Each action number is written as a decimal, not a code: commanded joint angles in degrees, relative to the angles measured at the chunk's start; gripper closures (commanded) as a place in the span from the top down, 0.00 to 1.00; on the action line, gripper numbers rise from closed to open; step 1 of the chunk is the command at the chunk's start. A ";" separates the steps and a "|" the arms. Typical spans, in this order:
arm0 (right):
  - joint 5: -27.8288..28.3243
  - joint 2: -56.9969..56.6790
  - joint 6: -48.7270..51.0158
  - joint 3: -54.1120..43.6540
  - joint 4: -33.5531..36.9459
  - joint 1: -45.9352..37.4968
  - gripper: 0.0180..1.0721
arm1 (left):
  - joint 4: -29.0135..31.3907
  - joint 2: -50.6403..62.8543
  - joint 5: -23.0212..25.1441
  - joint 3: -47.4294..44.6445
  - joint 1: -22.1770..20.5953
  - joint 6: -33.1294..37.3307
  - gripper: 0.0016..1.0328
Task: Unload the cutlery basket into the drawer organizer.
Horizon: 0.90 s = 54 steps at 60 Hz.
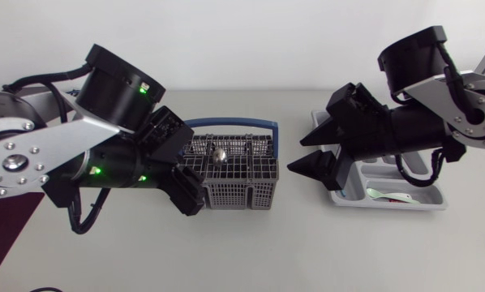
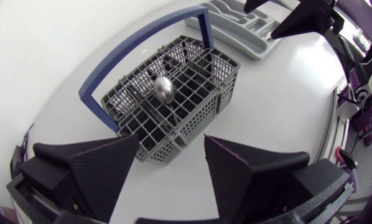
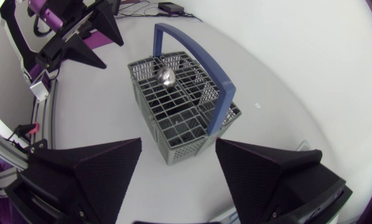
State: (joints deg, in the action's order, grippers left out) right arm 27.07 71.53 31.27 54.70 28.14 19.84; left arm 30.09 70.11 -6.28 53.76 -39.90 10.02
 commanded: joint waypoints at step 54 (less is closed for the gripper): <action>1.76 17.95 -30.56 4.89 -19.44 12.77 0.78 | -7.94 5.30 22.72 -2.78 11.07 8.61 0.89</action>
State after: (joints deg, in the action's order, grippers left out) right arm 28.75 87.50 3.20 58.89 10.11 31.94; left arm 23.22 74.43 15.64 51.35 -29.45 16.99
